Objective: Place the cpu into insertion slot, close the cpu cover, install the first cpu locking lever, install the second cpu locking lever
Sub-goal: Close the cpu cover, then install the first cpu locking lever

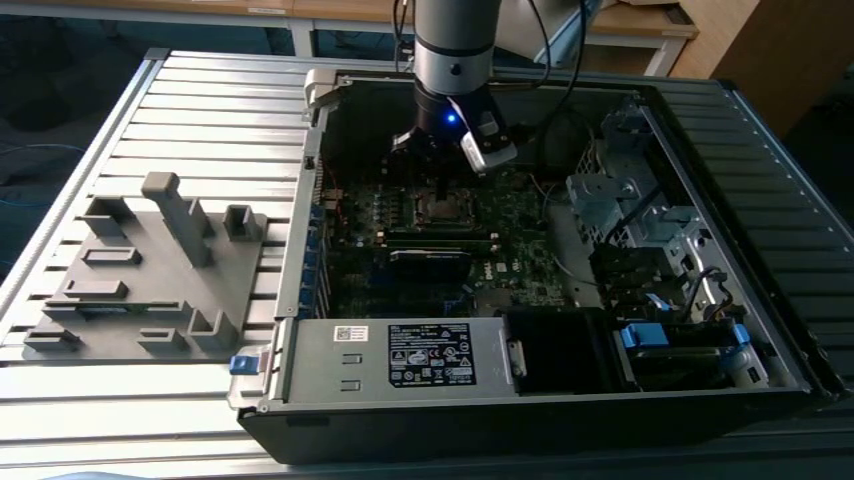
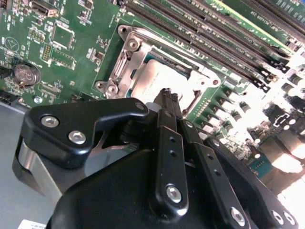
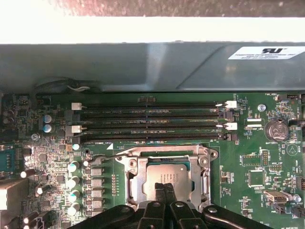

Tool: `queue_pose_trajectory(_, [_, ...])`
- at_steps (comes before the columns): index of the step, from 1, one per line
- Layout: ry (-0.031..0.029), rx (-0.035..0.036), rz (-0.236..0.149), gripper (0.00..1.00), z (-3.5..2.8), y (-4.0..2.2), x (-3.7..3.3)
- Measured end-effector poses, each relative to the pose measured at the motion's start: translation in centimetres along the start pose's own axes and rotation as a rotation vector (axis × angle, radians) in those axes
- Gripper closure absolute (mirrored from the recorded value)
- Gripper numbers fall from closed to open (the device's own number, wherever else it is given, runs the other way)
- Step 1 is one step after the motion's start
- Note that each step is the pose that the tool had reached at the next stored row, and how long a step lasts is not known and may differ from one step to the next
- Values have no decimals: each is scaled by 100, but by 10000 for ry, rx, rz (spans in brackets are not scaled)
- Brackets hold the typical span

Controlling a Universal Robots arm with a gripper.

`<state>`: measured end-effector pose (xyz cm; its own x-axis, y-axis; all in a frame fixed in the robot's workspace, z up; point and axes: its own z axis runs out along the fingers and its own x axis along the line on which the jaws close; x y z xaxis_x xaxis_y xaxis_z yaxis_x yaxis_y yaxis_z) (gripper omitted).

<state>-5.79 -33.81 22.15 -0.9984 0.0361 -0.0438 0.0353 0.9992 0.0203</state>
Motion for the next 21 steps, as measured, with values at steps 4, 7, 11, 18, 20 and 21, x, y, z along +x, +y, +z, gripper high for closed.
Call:
queue_pose_trajectory(4, [1,1,-2,89,-3,0,-4])
queue_pose_trajectory(7, [1,1,0,89,-2,0,-14])
queue_pose_trajectory(11, [2,4,0,89,-11,1,-14])
queue_pose_trajectory(18, [0,1,0,89,-43,1,-16])
queue_pose_trajectory(20, [1,1,0,89,-44,1,-16])
queue_pose_trajectory(21, [1,2,0,89,-46,1,-16])
